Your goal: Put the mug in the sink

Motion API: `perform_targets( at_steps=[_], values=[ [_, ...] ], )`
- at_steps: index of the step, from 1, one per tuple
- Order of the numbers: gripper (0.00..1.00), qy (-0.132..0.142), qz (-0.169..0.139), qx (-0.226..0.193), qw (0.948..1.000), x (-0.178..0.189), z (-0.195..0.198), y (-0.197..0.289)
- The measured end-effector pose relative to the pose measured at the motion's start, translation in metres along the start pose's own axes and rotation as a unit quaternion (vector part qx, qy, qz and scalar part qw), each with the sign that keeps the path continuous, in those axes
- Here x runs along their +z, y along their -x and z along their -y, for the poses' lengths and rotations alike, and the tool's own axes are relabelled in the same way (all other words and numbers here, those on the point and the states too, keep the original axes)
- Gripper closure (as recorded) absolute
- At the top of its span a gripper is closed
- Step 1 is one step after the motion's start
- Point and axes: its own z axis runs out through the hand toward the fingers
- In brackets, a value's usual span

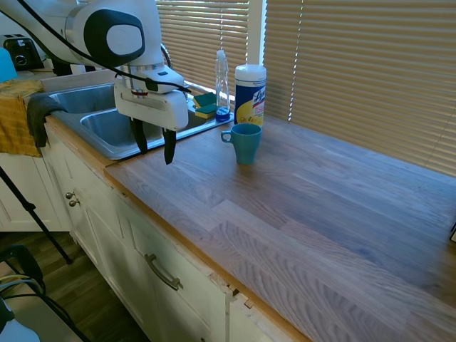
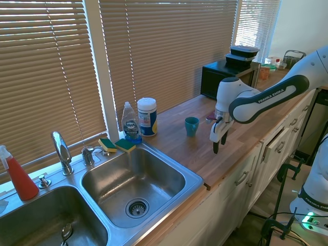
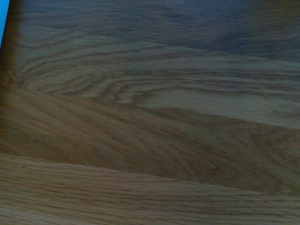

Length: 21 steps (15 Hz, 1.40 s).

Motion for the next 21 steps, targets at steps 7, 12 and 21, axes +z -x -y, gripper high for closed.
perform_targets(
  at_steps=[7, 12, 21],
  values=[
    [0.0, -0.023, -0.01, 0.028, 0.9993, -0.025, 0.005, -0.02],
    [0.0, -0.06, -0.014, 0.112, 0.9918, -0.055, 0.014, -0.085],
    [0.0, -0.099, 0.011, 0.261, 0.9601, -0.046, 0.021, -0.202]
  ],
)
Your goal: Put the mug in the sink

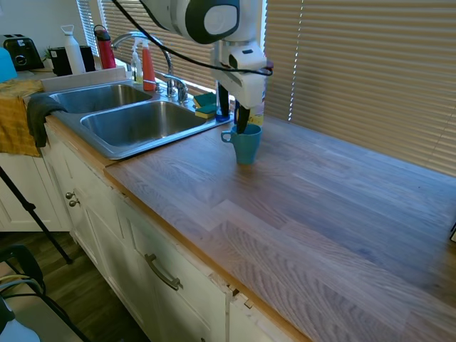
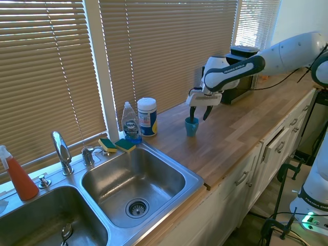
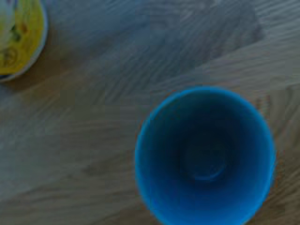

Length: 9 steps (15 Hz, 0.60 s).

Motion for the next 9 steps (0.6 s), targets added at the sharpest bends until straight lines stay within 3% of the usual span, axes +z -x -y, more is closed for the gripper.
perform_targets(
  at_steps=[6, 7, 9],
  values=[
    [0.0, 0.017, -0.009, 0.063, 0.9978, 0.023, 0.003, -0.033],
    [1.0, 0.024, -0.008, 0.065, 0.9976, 0.028, 0.003, -0.034],
    [1.0, 0.036, -0.006, 0.066, 0.9971, 0.04, 0.004, -0.036]
  ],
)
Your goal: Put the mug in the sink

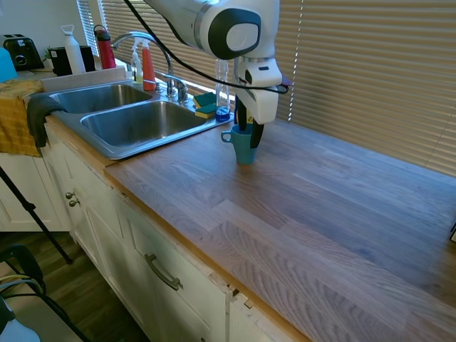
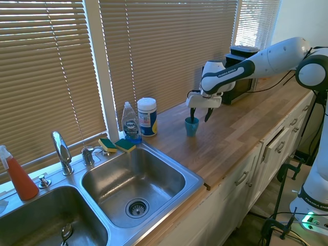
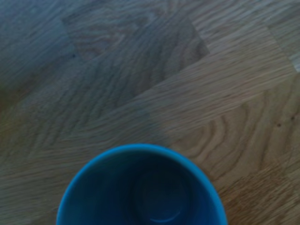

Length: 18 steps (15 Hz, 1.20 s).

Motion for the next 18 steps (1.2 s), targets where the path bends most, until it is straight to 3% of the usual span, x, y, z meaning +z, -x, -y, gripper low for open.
perform_targets(
  at_steps=[6, 18],
  values=[
    [1.0, 0.021, 0.003, 0.0, 0.9998, 0.021, 0.009, -0.003],
    [1.0, 0.024, 0.001, -0.002, 0.9997, 0.03, 0.023, -0.011]
  ],
)
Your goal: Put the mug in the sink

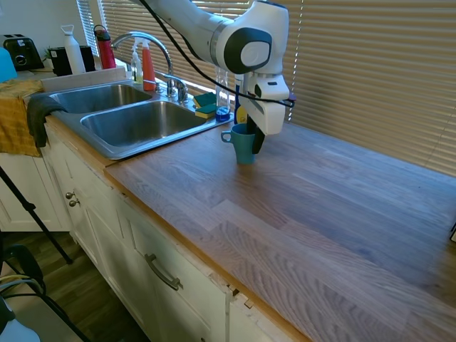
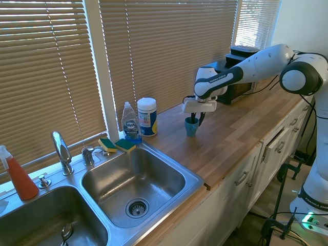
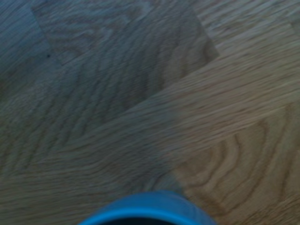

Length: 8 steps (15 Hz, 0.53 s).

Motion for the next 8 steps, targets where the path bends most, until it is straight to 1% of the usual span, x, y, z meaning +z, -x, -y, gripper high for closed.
perform_targets(
  at_steps=[5, 8],
  values=[
    [1.0, 0.004, 0.003, -0.01, 0.9999, 0.0063, 0.0006, 0.0],
    [1.0, 0.001, 0.003, -0.036, 0.9994, 0.0042, 0.0015, 0.0001]
  ],
)
